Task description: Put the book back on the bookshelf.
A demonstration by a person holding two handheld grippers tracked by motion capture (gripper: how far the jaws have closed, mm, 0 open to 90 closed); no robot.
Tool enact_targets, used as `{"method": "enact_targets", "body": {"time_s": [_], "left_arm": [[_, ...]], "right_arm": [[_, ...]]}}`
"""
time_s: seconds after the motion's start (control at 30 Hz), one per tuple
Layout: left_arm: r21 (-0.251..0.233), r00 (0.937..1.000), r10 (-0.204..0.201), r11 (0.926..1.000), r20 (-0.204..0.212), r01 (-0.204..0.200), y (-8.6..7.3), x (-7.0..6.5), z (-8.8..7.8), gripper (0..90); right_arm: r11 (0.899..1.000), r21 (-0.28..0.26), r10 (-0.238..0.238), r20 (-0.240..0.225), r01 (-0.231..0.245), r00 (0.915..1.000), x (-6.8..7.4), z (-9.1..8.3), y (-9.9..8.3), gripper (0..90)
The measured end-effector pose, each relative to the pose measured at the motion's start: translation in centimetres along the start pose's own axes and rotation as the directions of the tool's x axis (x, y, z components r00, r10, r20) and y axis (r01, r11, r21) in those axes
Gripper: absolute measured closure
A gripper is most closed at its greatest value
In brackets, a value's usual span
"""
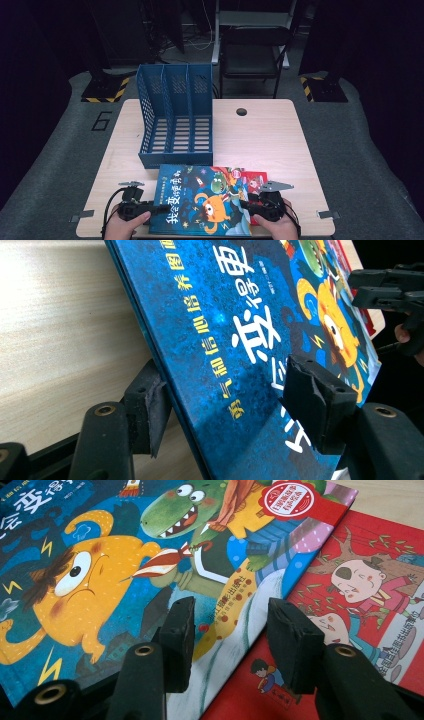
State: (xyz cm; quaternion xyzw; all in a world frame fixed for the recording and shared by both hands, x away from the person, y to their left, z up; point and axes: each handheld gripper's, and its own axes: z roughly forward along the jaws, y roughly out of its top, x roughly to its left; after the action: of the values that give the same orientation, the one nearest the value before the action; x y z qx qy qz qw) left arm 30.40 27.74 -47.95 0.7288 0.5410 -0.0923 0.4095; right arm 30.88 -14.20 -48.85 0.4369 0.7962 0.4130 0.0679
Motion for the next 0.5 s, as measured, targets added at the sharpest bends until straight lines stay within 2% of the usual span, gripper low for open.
{"method": "enact_targets", "body": {"time_s": [0.23,0.5], "left_arm": [[-0.009,0.9999,-0.007,0.9999,0.012,0.008,0.2,-0.3,-0.5,38.1],[-0.012,0.9996,-0.023,0.9997,0.018,0.024,0.7,-0.6,-1.2,43.1]], "right_arm": [[1.0,0.0,0.009,-0.005,-0.009,0.9999,0.0,0.0,0.0,54.7],[1.0,-0.006,0.012,-0.013,-0.012,0.9998,-0.1,0.1,0.1,54.7]]}}
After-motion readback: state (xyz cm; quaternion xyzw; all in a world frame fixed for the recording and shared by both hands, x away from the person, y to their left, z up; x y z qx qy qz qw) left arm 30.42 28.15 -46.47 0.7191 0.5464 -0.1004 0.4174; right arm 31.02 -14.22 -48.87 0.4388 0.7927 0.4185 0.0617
